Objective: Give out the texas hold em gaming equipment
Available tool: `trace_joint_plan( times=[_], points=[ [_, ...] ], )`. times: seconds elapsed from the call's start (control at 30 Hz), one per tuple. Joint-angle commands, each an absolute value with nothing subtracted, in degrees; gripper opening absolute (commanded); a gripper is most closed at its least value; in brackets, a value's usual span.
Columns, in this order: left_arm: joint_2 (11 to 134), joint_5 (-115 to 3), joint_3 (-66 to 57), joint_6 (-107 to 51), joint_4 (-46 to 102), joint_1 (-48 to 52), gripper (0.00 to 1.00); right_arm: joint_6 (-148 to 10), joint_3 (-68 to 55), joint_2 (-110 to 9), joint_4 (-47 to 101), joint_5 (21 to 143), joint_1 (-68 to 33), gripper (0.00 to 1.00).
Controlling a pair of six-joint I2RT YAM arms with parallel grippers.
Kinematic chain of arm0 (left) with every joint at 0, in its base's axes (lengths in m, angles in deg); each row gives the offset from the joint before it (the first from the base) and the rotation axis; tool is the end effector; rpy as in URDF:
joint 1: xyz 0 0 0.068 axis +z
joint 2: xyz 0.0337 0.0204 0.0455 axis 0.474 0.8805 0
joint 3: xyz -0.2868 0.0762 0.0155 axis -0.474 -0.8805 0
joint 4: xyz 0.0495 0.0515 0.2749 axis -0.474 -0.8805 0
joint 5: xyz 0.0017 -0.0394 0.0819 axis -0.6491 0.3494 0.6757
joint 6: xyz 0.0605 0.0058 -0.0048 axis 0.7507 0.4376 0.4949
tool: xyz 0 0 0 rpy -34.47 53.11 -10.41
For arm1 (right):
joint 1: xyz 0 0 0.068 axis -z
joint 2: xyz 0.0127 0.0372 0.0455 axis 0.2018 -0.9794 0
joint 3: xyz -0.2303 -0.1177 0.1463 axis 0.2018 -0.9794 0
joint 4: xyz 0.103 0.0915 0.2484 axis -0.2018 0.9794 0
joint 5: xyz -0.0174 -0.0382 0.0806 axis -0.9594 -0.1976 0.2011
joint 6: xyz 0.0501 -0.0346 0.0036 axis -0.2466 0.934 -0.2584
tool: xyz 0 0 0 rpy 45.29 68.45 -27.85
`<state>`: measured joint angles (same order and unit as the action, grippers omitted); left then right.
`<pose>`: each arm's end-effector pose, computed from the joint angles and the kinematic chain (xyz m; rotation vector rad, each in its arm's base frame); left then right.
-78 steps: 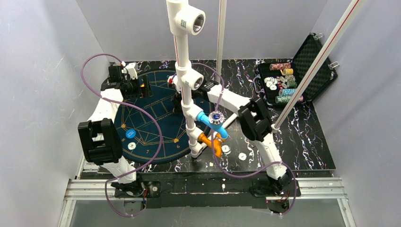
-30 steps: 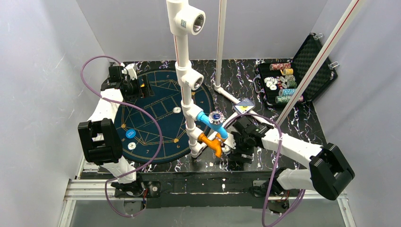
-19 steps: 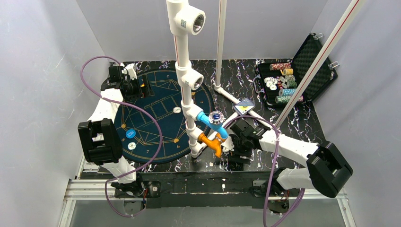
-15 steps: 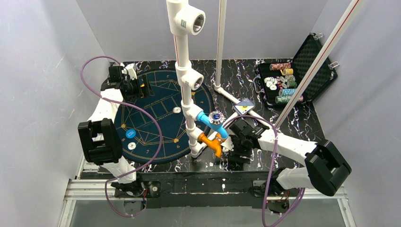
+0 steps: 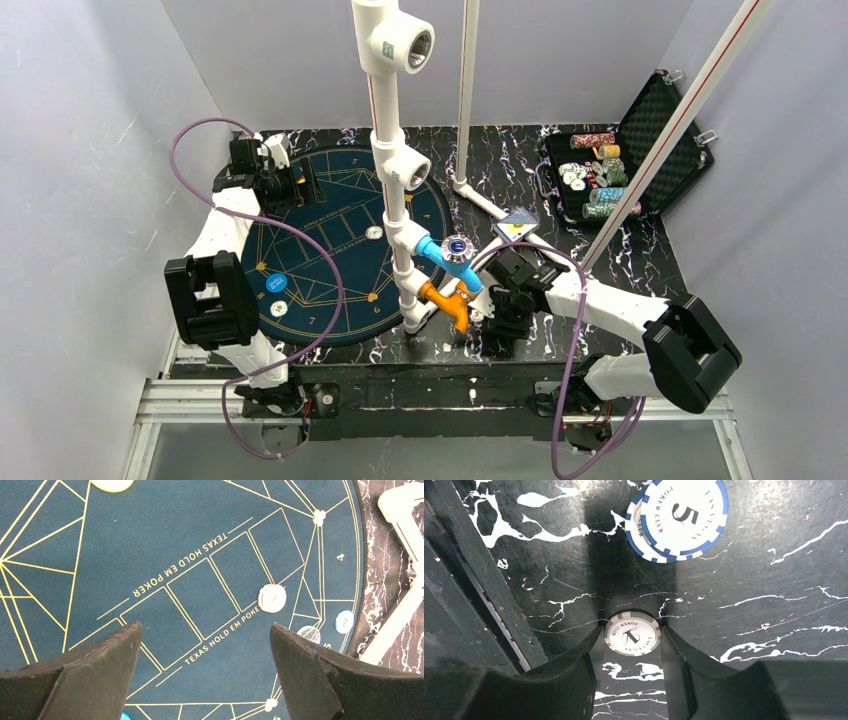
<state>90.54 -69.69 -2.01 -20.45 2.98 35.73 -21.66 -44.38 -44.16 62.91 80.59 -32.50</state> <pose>0.3972 0.0347 0.2926 -0.0423 2.2746 -0.4119 0.1612 0.1629 0.1650 -1.9343 2.0863 0.1590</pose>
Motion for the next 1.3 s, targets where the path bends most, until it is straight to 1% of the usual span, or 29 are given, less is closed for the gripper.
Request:
trace_joint_plan(
  times=[0.0, 0.27, 0.5, 0.83, 1.17, 1.27],
  points=[
    [87.38, -70.05, -1.57, -20.06, 2.07, 36.11, 0.99, -21.72, -44.35, -42.91, 61.78, 80.11, -31.26, 0.42],
    [87.8, -70.15, -0.85, -20.21, 1.63, 36.14, 0.99, -22.41, -41.61, -40.28, 63.58, 81.29, -30.62, 0.4],
    [88.0, -70.41, -0.54, -20.37, 1.34, 36.12, 0.99, -22.61, -36.45, -41.93, 63.32, 82.44, -27.91, 0.39],
    [88.2, -70.77, -0.33, -20.68, 1.33, 36.12, 0.99, -23.02, -19.85, -53.16, 64.71, 92.94, -18.14, 0.38],
    [88.47, -70.76, -0.47, -20.77, 1.33, 36.19, 0.99, -27.22, -6.64, -65.45, 59.63, 99.63, -17.97, 0.37],
    [88.57, -70.51, -0.36, -20.6, 1.34, 36.16, 0.99, -28.85, -3.92, -68.41, 58.12, 100.66, -19.3, 0.36]
  ],
)
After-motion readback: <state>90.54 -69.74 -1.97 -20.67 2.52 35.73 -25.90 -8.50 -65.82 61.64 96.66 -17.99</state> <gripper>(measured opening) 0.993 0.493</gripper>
